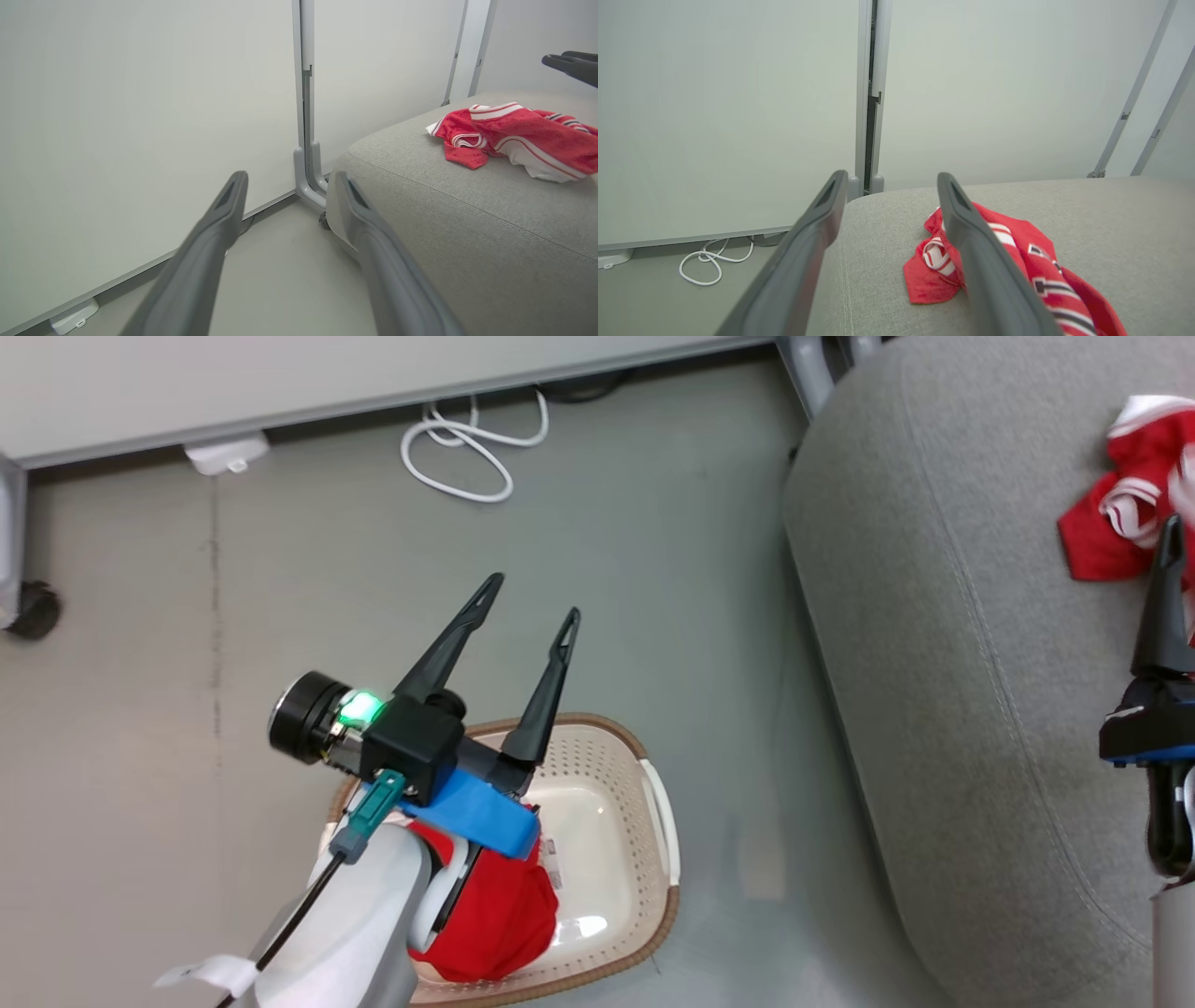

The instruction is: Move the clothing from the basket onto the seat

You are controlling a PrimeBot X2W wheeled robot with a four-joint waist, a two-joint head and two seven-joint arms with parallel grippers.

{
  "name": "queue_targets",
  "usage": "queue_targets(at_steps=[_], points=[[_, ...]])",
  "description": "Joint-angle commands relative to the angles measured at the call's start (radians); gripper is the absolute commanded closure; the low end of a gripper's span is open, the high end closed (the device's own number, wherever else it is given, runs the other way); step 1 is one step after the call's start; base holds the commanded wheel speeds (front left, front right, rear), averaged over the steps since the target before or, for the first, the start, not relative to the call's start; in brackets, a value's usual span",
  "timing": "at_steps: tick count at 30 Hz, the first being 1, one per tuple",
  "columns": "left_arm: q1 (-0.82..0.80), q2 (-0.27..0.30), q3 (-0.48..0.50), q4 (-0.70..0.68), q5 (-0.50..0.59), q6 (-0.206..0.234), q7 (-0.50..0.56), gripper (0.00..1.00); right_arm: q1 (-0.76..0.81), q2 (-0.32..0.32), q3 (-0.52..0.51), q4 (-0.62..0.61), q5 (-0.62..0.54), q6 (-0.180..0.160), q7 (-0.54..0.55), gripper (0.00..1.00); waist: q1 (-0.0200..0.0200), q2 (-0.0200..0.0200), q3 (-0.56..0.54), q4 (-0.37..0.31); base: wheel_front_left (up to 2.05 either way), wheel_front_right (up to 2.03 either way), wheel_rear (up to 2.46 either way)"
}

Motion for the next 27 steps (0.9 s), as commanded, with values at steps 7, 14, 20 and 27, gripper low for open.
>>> queue_targets(at_steps=[7,14,20,27], points=[[0.086,-0.022,0.106,-0.026,0.012,0.006,-0.003,0.00,0.067,0.019,0.069,-0.054,0.019,0.000,0.000,0.00,0.0002,0.0000,-0.083,0.084,0.00,0.00,0.00],[0.168,-0.042,0.214,-0.042,0.033,0.003,-0.003,0.00,0.129,0.049,0.134,-0.096,0.020,0.000,0.000,0.00,0.0002,0.0000,-0.140,0.138,0.00,0.00,0.00],[0.234,-0.056,0.296,-0.054,0.051,-0.002,-0.003,0.00,0.186,0.070,0.168,-0.127,0.015,0.000,0.000,0.00,0.0002,0.0000,-0.182,0.170,0.00,0.00,0.00],[0.292,-0.075,0.368,-0.071,0.075,-0.014,-0.003,0.00,0.247,0.094,0.188,-0.156,0.008,0.000,0.000,0.00,0.0002,0.0000,-0.219,0.187,0.00,0.00,0.00]])
